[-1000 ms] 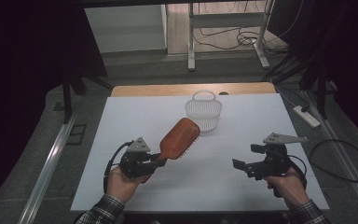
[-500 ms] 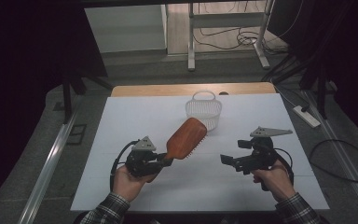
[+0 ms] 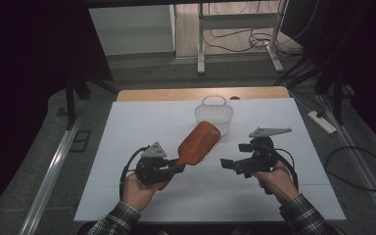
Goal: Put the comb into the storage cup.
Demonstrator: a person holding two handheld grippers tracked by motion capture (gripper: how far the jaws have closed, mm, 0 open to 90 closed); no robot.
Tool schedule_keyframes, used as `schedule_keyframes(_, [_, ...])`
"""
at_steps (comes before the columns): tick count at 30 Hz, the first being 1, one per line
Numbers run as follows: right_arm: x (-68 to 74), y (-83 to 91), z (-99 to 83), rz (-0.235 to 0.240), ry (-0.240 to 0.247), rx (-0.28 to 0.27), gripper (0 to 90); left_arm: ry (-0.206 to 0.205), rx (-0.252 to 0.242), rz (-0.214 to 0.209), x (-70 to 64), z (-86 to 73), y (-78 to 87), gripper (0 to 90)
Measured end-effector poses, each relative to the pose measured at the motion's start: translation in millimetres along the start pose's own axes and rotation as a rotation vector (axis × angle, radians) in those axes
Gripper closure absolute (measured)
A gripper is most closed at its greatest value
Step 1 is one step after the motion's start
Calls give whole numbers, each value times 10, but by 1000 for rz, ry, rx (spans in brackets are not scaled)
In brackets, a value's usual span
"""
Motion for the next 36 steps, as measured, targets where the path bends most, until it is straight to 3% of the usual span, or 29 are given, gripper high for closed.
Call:
schedule_keyframes(4, [20, -66, 71, 1, -17, 18, 0, -7, -10, -5, -27, 24, -15, 719])
schedule_keyframes(10, [48, -166, 158, 41, -52, 18, 0, -13, -21, -8, -51, 45, -34, 718])
schedule_keyframes(27, [73, -493, 336, 64, -117, 23, 1, -26, -36, -2, -102, 66, -51, 718])
schedule_keyframes(36, [35, -590, 355, 93, -152, 4, 94, -27, -47, 5, -116, 65, -47, 718])
Point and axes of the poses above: each handheld gripper's, and its own axes: y roughly backward along the jaws, z roughly out of its top, x roughly to its left, the point moved 1 cm from there along -y, roughly forward along the jaws, and after that the axes turned 4 degrees about z, right-handed, at the moved point
